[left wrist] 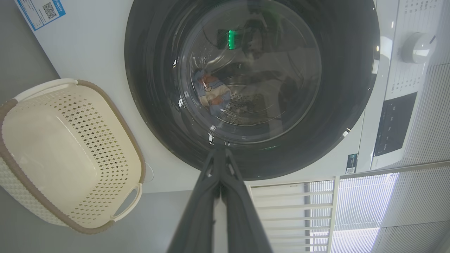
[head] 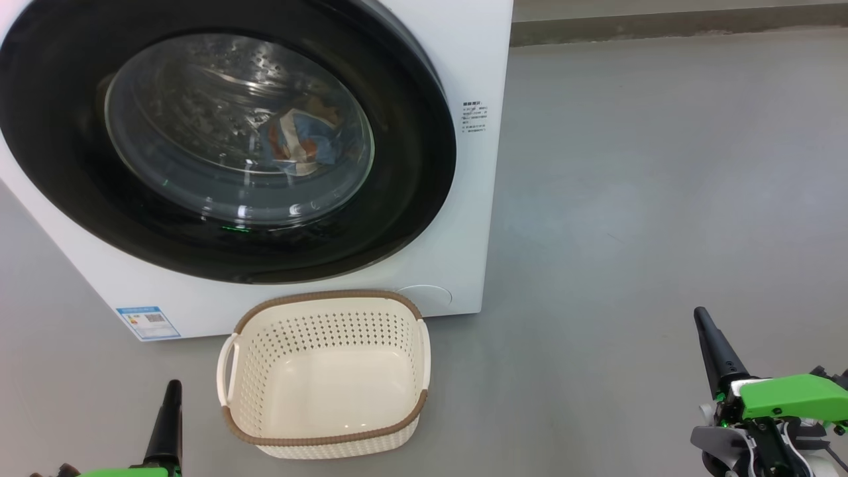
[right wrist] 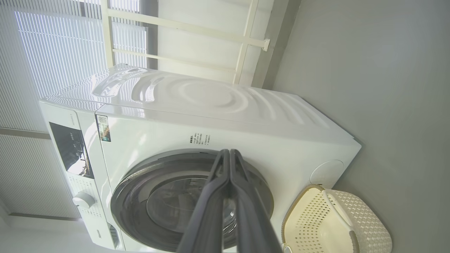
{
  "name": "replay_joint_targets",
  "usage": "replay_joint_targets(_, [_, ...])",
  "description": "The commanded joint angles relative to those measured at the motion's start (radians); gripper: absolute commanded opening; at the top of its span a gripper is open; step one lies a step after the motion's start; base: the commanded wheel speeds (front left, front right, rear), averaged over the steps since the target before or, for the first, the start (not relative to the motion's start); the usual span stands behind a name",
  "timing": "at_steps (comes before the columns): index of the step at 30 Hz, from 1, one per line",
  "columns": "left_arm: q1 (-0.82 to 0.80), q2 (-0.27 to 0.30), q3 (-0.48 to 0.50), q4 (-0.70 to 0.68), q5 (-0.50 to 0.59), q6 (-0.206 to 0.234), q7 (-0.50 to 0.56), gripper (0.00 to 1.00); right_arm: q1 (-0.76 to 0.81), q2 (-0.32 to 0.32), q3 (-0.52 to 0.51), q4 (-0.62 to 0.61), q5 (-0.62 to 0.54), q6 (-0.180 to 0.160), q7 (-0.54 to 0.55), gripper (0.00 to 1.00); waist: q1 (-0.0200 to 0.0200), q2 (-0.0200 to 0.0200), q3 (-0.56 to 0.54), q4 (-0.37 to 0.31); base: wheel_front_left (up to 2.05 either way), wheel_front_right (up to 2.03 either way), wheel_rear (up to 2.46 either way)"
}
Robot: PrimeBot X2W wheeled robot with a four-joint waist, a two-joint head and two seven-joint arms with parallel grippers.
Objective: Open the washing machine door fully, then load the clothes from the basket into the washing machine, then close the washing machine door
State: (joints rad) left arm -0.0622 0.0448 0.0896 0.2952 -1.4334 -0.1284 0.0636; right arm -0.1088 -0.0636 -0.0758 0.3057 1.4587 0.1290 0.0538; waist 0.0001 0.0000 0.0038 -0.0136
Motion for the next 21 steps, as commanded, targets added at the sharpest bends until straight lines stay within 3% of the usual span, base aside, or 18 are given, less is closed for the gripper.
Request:
replay_joint_targets(1, [-0.044,0.010,0.024,-0.033,-0.037,-0.002,0.014,0.00,-0.007,-0.005,0.003,-0.036,0.043,0.002,0.012,0.00,0.0000,0.0000,-0.001,0.002,0.00,0.00,0.00])
replay_joint_targets(11, [-0.052,0.006,0.026,-0.042,-0.156,-0.002,0.046,0.00,-0.005,0.002,-0.022,-0.053,0.145,0.002,0.044,0.00,0.0000,0.0000,-0.003,0.012,0.00,0.00,0.00])
replay_joint_targets(21, [-0.053,0.005,0.026,-0.044,-0.174,-0.002,0.051,0.00,-0.005,0.004,-0.026,-0.056,0.160,0.002,0.050,0.00,0.0000,0.0000,-0.003,0.014,0.00,0.00,0.00])
